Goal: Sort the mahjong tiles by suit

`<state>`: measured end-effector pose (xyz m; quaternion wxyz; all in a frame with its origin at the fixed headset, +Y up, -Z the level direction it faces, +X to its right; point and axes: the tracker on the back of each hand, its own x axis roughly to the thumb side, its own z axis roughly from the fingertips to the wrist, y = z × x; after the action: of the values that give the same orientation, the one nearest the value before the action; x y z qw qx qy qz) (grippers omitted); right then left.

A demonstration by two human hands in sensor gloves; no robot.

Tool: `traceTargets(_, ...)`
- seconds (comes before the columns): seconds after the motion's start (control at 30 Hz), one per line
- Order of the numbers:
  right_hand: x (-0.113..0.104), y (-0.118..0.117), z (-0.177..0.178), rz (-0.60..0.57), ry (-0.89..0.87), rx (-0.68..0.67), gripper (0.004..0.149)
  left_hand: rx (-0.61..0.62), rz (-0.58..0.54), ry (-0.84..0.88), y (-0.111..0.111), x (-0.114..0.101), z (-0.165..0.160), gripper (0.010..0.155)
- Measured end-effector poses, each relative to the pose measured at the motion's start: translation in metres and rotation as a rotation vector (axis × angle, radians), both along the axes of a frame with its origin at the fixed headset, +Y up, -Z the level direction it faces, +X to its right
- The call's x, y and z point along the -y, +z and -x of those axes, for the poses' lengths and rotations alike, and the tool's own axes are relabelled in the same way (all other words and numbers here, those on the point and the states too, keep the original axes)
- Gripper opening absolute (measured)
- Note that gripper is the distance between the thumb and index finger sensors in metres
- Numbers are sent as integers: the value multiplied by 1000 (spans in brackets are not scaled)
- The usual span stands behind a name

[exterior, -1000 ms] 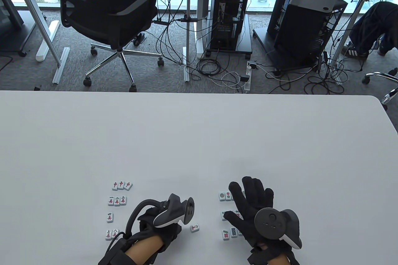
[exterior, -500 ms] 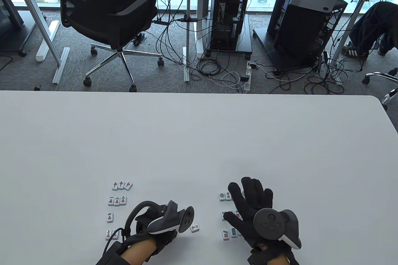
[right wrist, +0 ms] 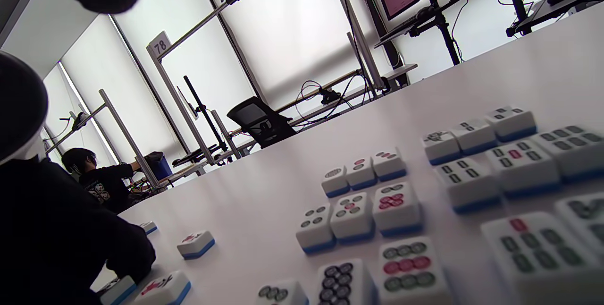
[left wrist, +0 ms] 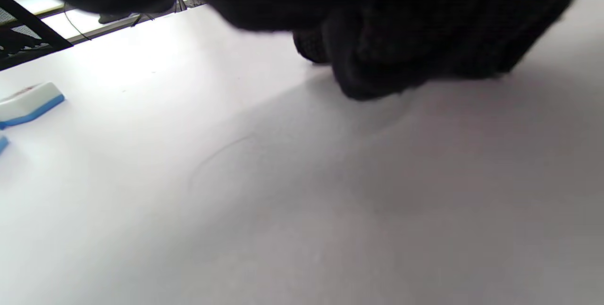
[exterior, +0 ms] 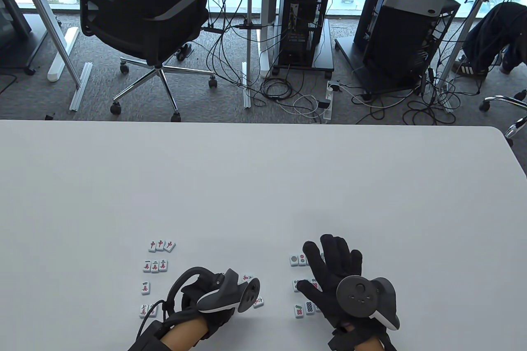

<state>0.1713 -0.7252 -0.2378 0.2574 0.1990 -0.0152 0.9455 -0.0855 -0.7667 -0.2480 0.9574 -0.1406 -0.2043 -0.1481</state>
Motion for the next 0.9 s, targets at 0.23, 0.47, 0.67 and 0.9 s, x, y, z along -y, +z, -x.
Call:
traceTargets(0.23, -1, 0, -1, -2, -9, 4, 74, 102, 15, 23, -6, -15, 24, 64)
traceTargets(0.47, 0, 0, -1, -1, -1, 6, 75, -41, -52, 81, -16, -50, 92, 62)
traceTargets(0.67, 0, 0, -1, 1, 7, 9, 75, -186, -4, 73, -19, -37, 140, 61)
traceTargets(0.9, 0, -1, -1, 11, 14, 12, 75, -214, -23, -11, -13, -14, 154, 61)
